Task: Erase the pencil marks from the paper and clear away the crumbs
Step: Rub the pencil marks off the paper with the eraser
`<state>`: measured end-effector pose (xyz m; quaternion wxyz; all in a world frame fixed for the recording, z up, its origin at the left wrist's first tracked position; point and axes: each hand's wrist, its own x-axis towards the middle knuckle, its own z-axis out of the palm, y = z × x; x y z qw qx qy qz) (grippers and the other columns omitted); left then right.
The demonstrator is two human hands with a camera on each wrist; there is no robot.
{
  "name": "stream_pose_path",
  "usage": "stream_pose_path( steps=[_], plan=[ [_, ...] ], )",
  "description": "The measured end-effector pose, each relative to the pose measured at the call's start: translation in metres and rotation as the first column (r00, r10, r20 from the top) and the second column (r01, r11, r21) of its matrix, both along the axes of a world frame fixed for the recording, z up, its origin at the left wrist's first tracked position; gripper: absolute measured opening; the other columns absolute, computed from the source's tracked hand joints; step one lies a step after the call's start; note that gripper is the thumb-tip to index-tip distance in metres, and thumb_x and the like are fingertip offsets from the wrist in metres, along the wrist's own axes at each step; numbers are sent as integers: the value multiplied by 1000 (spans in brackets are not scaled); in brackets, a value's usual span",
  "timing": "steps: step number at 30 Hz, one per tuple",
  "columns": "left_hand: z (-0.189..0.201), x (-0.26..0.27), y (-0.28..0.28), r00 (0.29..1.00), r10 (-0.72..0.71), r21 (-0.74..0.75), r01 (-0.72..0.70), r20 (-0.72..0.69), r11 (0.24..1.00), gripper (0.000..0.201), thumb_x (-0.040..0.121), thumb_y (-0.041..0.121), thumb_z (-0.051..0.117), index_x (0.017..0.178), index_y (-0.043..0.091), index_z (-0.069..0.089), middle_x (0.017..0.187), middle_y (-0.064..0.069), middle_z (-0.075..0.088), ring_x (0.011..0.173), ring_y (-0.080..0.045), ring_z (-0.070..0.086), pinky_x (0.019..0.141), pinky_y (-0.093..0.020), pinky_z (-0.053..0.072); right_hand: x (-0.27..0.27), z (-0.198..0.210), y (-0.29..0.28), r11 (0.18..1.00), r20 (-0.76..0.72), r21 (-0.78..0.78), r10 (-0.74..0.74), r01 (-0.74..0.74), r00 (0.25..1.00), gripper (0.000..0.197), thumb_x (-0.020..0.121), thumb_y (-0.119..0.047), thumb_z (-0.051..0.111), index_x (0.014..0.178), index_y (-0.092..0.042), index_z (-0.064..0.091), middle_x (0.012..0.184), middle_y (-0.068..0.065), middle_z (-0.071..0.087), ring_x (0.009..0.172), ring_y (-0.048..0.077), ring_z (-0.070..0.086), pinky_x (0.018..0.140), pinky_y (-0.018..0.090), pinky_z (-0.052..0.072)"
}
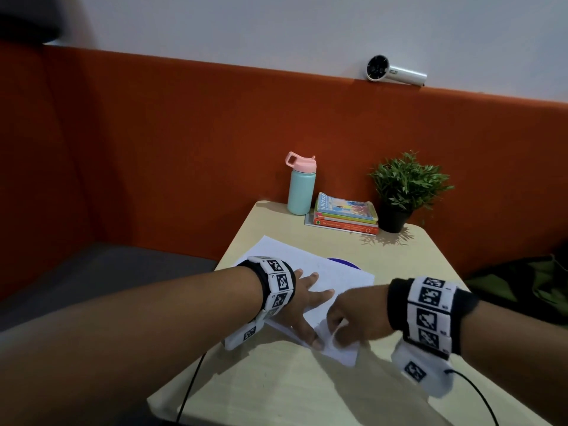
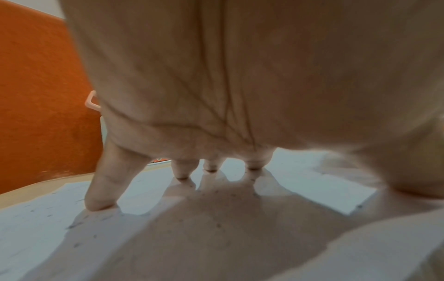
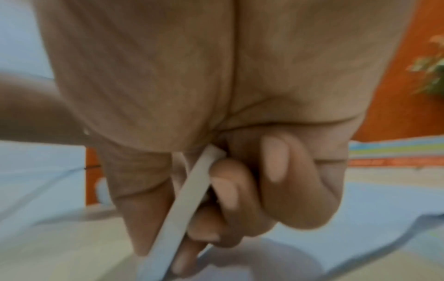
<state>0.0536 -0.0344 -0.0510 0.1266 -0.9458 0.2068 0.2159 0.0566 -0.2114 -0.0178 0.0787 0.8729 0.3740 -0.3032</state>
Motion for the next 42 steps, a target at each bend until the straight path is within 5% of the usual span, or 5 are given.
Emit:
stream_pose_path(
  steps=[16, 22, 27, 33, 42],
  plan=[
    [4, -3, 0, 1000, -10, -22, 10, -8, 1000, 115, 72, 93, 50, 151, 53, -23, 167, -4, -24, 155, -38, -11, 117, -69, 5, 21, 15, 4, 1000, 223, -10, -1, 3, 975, 34, 97, -31, 51, 126, -18, 61, 117, 0, 63, 94, 15, 52, 81, 24, 38],
    [6, -6, -1, 1000, -8, -13, 8, 18, 1000, 116, 69, 93, 52, 154, 51, -15, 168, -3, -22, 155, -36, -11, 117, -68, 6, -14, 7, 10, 992, 103, 42, 115, -120, 988, 26, 94, -29, 54, 116, -21, 65, 108, -5, 64, 88, 10, 51, 80, 24, 39],
    [4, -4, 0, 1000, -3, -7, 3, -7, 1000, 119, 69, 94, 51, 153, 50, -20, 167, -2, -24, 155, -37, -11, 117, -68, 6, 21, 19, 4, 999, 311, -36, 16, -5, 950, 33, 97, -31, 48, 125, -19, 61, 122, 1, 63, 103, 16, 57, 86, 27, 44],
    [8, -8, -2, 1000, -22, 6, 22, 19, 1000, 115, 68, 94, 53, 156, 50, -6, 168, -2, -23, 156, -34, -11, 118, -66, 10, -25, 9, 22, 982, 186, -62, 188, -179, 964, 26, 94, -30, 50, 114, -21, 66, 107, -1, 64, 95, 19, 57, 82, 30, 43],
    [11, -10, 14, 999, 44, 21, -44, -8, 999, 106, 80, 89, 45, 157, 46, -14, 167, -5, -26, 155, -40, -7, 118, -67, 9, 25, 21, 13, 996, 280, 73, 25, -47, 960, 19, 89, -23, 60, 106, -20, 67, 96, -7, 59, 86, 15, 52, 74, 28, 42]
  ],
)
